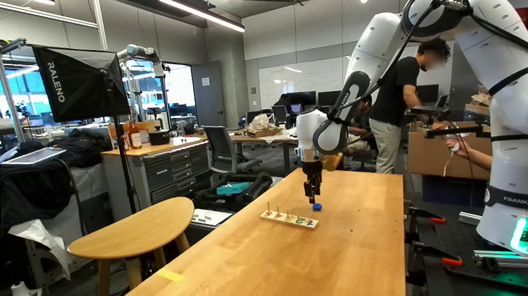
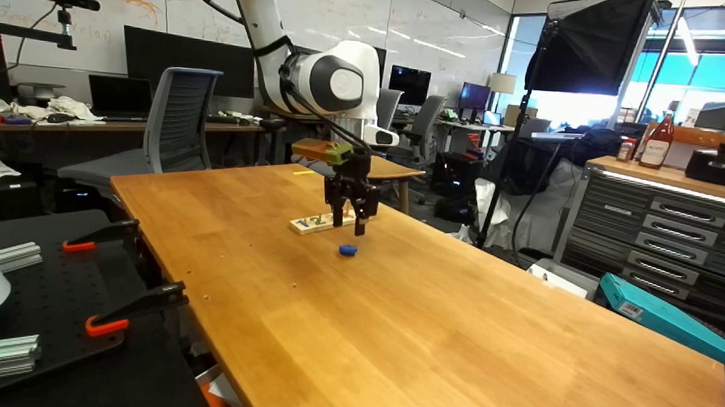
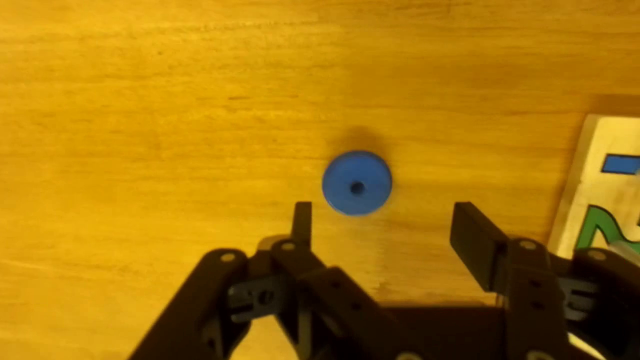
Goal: Remove the blue ring from the wooden stand
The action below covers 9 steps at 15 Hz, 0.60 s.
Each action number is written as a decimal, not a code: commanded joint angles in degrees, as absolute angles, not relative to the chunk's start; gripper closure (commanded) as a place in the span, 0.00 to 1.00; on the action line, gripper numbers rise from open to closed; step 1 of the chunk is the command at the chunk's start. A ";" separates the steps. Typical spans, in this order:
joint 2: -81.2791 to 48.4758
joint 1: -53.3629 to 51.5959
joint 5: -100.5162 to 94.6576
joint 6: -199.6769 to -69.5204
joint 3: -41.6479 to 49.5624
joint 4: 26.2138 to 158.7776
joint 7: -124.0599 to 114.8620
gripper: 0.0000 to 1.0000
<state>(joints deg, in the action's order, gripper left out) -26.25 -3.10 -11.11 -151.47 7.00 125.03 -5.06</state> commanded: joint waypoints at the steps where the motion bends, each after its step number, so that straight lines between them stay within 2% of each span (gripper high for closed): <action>1: -17.60 -3.54 -12.26 -147.62 5.28 126.89 -1.41 0.00; 5: -9.21 -2.28 -10.61 -139.39 2.44 126.30 4.84 0.00; 7: -5.84 -1.90 -9.86 -130.04 1.96 125.12 7.43 0.00; 8: -10.00 -2.31 -11.18 -135.90 2.19 124.70 3.75 0.00; 9: -8.10 -2.17 -11.02 -132.79 1.96 124.65 4.73 0.00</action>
